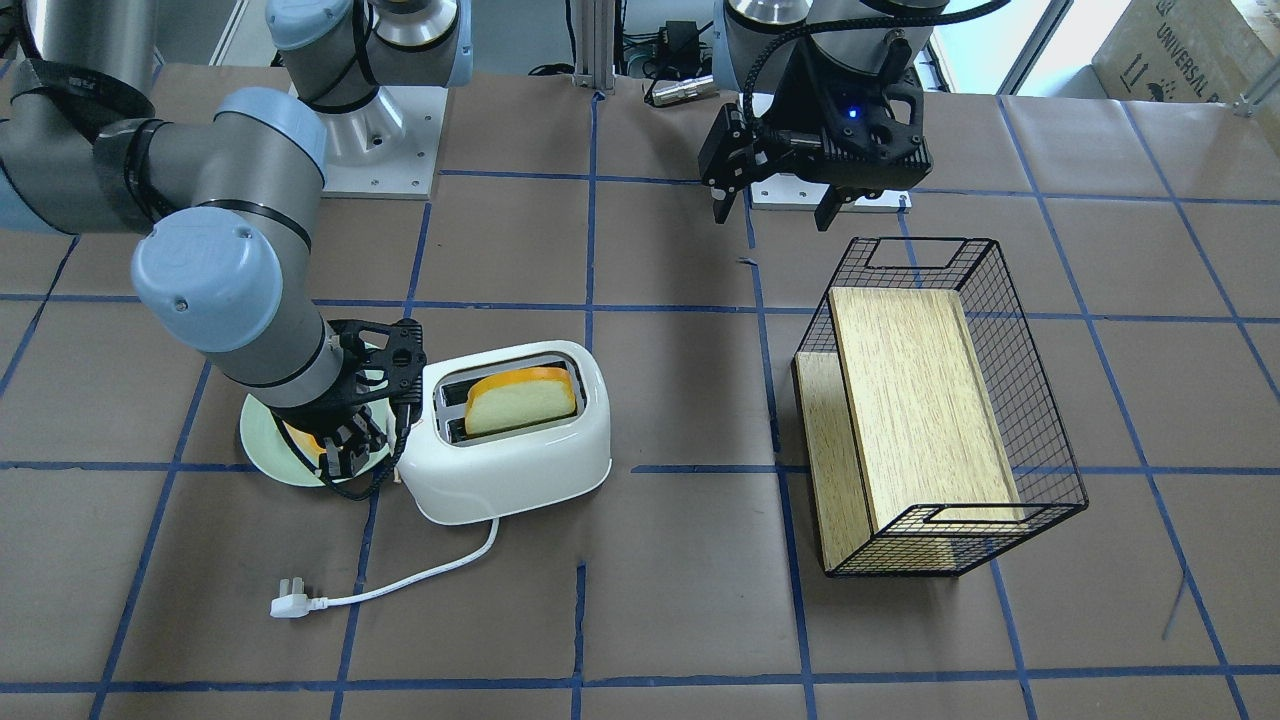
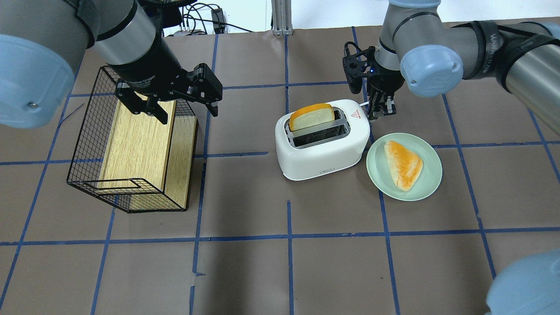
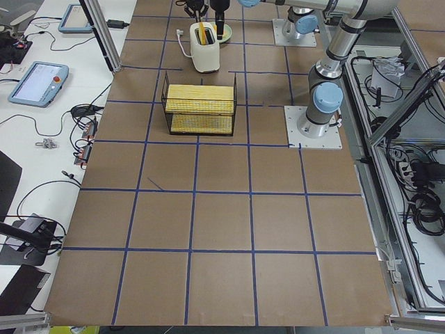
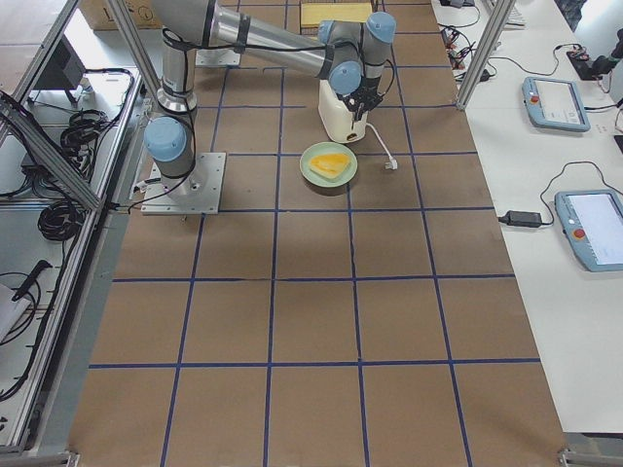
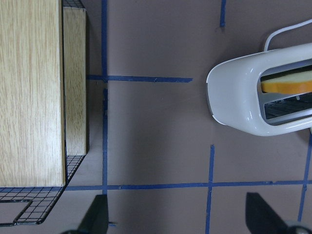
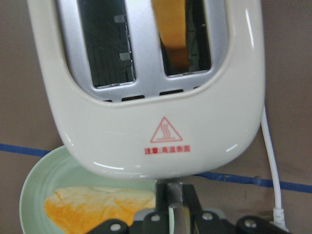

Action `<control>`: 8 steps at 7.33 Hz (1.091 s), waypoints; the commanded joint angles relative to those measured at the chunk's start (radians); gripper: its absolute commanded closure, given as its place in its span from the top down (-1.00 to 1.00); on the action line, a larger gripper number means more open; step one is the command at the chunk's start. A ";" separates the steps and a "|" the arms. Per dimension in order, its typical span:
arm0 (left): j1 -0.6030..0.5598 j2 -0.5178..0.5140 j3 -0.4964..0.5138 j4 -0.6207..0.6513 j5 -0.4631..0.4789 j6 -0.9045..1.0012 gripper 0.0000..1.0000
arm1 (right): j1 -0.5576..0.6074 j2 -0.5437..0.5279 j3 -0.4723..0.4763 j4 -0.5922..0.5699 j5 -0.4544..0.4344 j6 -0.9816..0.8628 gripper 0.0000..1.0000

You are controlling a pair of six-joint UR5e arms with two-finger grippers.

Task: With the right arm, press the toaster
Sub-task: 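Press the toaster lever down with the right gripper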

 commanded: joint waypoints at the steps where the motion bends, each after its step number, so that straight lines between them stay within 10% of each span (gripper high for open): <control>1: 0.000 0.000 0.000 0.000 0.000 0.000 1.00 | 0.000 0.002 0.008 -0.012 0.004 0.000 -0.53; 8: 0.000 0.000 0.000 0.000 0.000 0.000 1.00 | 0.000 0.017 0.056 -0.082 0.008 -0.002 -0.52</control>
